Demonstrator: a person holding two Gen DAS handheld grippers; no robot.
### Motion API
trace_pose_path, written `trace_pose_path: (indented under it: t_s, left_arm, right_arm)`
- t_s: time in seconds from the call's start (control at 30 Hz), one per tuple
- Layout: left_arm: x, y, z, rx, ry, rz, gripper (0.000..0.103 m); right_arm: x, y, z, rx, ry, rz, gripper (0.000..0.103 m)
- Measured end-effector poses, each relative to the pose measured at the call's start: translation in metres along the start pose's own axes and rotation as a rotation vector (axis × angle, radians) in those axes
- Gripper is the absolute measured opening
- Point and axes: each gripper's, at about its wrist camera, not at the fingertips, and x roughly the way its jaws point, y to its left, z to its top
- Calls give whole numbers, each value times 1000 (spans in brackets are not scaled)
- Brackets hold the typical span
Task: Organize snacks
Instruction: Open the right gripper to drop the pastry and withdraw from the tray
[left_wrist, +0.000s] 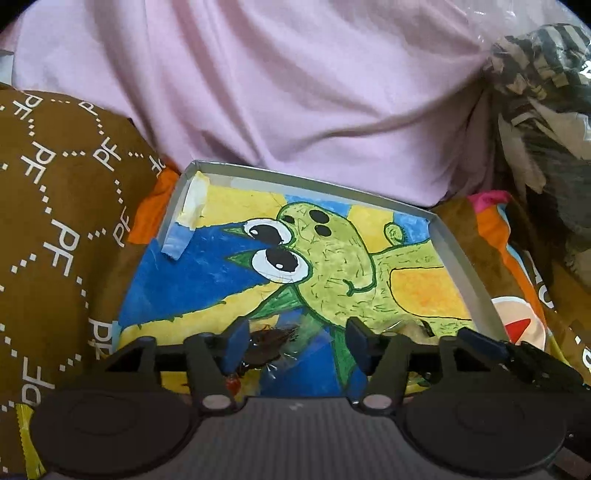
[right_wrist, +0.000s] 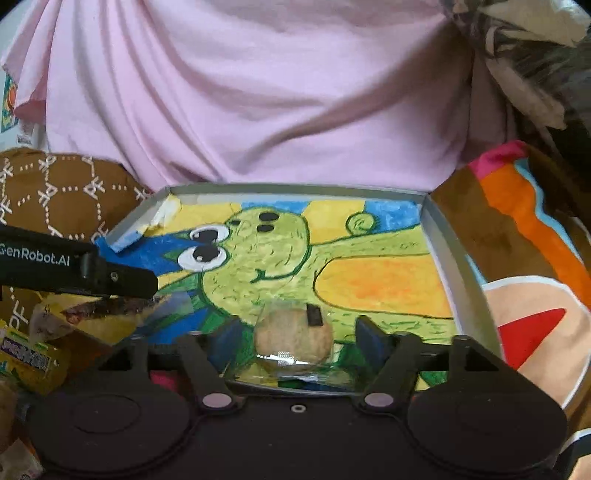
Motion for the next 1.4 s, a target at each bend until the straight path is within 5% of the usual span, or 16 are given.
trace_pose_path:
  t_s: [0.3,0.73,1.07,1.4]
  left_arm:
    - [-49,-5,5,4,-91,10,103]
    - [-149,-14,-12,20,-237,68,103]
    - [-216,-17,-59,66,-243,156,103]
    - [-259,-4,-101,36,-164,193,103]
  right_arm:
    - [-61,-11,13,81,-124,-17,102]
    - [-166,7,19,87,-230,18,102]
    - [-241,31,-1,103,-263,45,102]
    - [-278,57,-36,28,-275,146,102]
